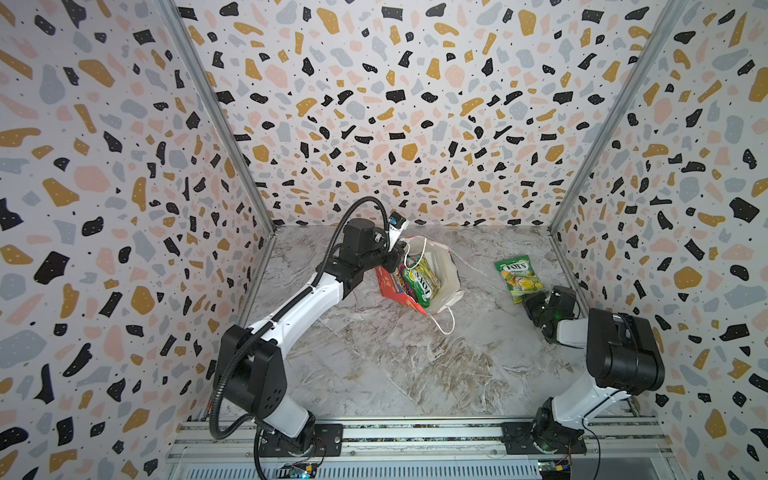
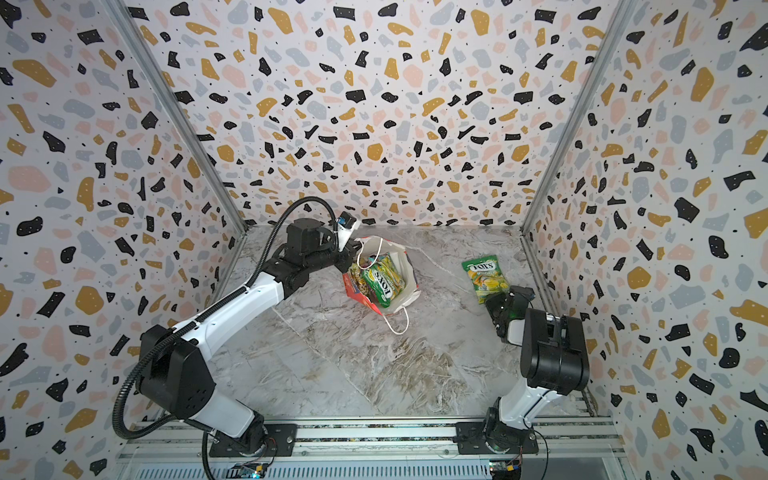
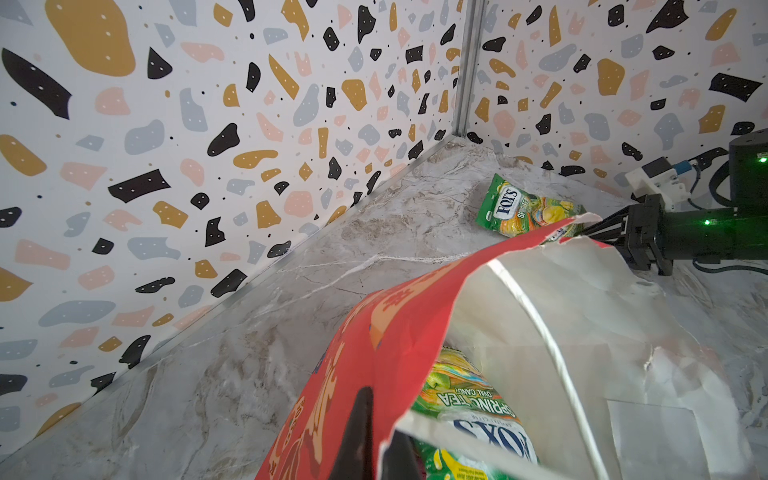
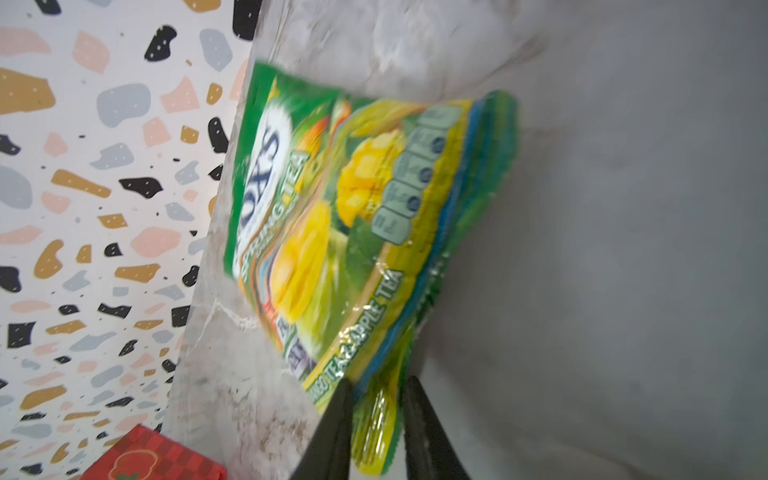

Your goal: Take the snacks out of the paper bag

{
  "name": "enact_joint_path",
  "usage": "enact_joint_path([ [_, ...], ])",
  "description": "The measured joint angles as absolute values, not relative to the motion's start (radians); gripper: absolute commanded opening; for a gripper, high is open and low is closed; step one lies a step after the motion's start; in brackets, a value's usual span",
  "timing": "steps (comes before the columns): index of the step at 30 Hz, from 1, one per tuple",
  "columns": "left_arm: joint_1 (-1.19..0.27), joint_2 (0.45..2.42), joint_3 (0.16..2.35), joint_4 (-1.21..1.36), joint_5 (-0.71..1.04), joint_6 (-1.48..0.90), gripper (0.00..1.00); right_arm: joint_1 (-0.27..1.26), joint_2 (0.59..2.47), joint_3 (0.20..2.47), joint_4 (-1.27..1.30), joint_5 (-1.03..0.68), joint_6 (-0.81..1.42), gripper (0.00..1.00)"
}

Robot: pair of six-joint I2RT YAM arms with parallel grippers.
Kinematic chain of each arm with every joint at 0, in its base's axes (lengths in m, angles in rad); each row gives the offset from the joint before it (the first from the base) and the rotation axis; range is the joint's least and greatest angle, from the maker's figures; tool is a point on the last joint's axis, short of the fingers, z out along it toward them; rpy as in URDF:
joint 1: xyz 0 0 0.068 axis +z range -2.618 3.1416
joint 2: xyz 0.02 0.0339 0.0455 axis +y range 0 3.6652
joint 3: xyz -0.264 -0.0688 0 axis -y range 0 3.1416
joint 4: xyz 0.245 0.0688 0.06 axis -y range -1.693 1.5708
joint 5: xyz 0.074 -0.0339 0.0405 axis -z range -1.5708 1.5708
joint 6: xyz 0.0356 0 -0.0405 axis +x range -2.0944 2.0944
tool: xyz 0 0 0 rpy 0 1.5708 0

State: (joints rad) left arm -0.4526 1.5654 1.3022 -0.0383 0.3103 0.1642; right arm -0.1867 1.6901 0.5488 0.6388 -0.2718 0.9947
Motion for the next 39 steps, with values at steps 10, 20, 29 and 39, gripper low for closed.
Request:
enact_joint_path([
  [10, -0.453, 1.565, 1.302, -0.039, 0.31, 0.164, 0.0, -0.111, 1.505, 0.564, 0.531, -0.187, 0.926, 0.57],
  [20, -0.453, 1.565, 1.302, -0.039, 0.313, 0.164, 0.0, -0.032, 1.568, 1.033, 0.212, 0.025, 0.486, 0.96],
  [29, -0.453, 1.565, 1.302, -0.039, 0.313, 0.164, 0.0, -0.042, 1.888, 1.217, -0.068, 0.076, 0.263, 0.97],
  [39, -0.453, 1.565, 1.302, -0.039, 0.313, 0.168, 0.0, -0.044, 1.956, 1.267, -0.128, 0.126, 0.216, 0.87],
])
